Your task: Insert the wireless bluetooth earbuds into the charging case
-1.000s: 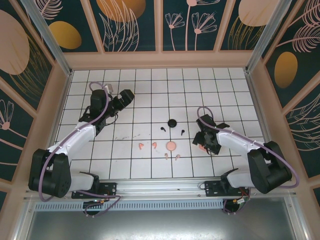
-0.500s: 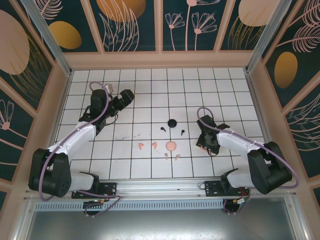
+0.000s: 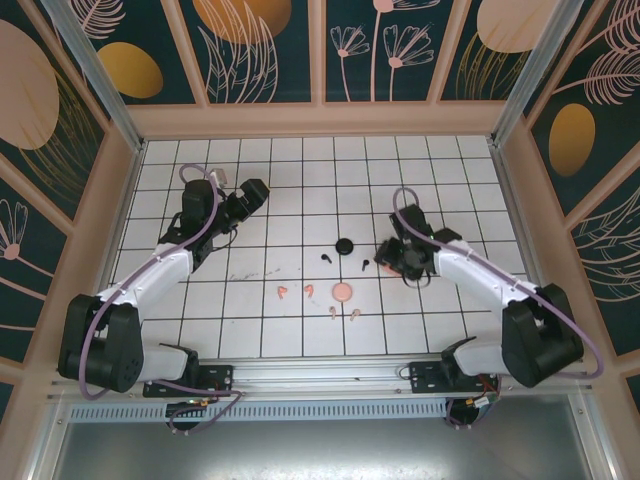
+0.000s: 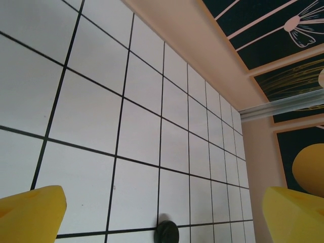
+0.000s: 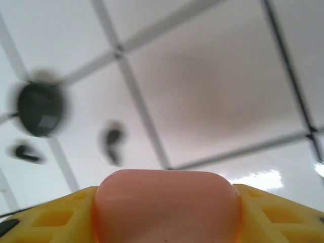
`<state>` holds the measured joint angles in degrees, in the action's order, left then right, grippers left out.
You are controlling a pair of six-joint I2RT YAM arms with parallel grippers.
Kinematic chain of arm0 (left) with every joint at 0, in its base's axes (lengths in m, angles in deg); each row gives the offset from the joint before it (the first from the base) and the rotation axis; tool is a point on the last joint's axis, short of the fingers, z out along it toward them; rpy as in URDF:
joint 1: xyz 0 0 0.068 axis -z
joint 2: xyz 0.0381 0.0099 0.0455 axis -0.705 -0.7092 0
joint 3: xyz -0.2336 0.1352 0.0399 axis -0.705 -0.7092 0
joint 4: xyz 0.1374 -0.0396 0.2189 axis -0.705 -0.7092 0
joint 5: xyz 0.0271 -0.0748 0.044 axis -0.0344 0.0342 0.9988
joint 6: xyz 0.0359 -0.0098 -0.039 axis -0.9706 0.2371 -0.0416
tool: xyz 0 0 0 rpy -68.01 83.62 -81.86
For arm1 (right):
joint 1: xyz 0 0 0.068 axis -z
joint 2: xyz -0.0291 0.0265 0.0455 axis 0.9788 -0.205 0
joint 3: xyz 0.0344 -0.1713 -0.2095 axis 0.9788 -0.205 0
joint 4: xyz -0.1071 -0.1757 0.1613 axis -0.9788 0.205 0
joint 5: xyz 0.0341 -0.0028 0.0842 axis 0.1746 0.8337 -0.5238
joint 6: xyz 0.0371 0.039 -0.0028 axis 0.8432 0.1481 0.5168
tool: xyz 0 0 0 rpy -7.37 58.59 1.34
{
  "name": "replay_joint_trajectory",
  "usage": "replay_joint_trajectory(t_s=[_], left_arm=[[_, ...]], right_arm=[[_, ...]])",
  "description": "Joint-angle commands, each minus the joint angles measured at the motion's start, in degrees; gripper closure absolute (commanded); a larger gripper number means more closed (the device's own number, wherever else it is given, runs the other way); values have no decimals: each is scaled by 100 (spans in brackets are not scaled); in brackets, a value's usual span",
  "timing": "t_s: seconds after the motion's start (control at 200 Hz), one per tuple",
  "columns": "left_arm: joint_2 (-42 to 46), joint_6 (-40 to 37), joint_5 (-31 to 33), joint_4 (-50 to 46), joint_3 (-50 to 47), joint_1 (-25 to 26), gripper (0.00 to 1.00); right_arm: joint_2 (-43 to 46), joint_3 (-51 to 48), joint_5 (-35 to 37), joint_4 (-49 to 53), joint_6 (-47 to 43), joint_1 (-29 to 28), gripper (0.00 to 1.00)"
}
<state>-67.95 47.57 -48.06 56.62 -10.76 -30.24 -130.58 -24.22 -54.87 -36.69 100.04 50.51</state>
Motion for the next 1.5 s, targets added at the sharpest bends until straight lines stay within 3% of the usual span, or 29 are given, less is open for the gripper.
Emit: replay_joint_trajectory(t_s=[0.0, 0.165, 0.285, 0.445, 0.656, 0.891, 1.131, 1.496], left_arm=[[122, -434, 120, 789, -187, 35, 1], [65, -615, 38, 1949, -659, 34, 1], [-98, -344, -204, 3087, -1204, 31, 1], [-619, 58, -664, 4601, -1702, 35, 4], [-1450, 408, -977, 5586, -1606, 35, 14], [-2100, 457, -1276, 5904, -1292, 32, 27], [-2554, 445, -1254, 6079, -1116, 168, 31], [-2857, 292, -920, 6104, -851, 214, 39]], right_arm=[[-723, 1055, -335, -397, -230, -178, 51], [-2265, 3049, -587, -396, -247, -428, 49], [-3307, 4481, -726, -212, -73, -521, 48], [-4286, 5644, -1096, -178, 512, -540, 48], [-4677, 6002, -1351, -435, 1313, -657, 49], [-5000, 6530, -1290, -306, 1747, -911, 49], [-5315, 7207, -1281, -22, 1793, -1104, 49], [-5281, 7240, -1264, 74, 1727, -1254, 49]])
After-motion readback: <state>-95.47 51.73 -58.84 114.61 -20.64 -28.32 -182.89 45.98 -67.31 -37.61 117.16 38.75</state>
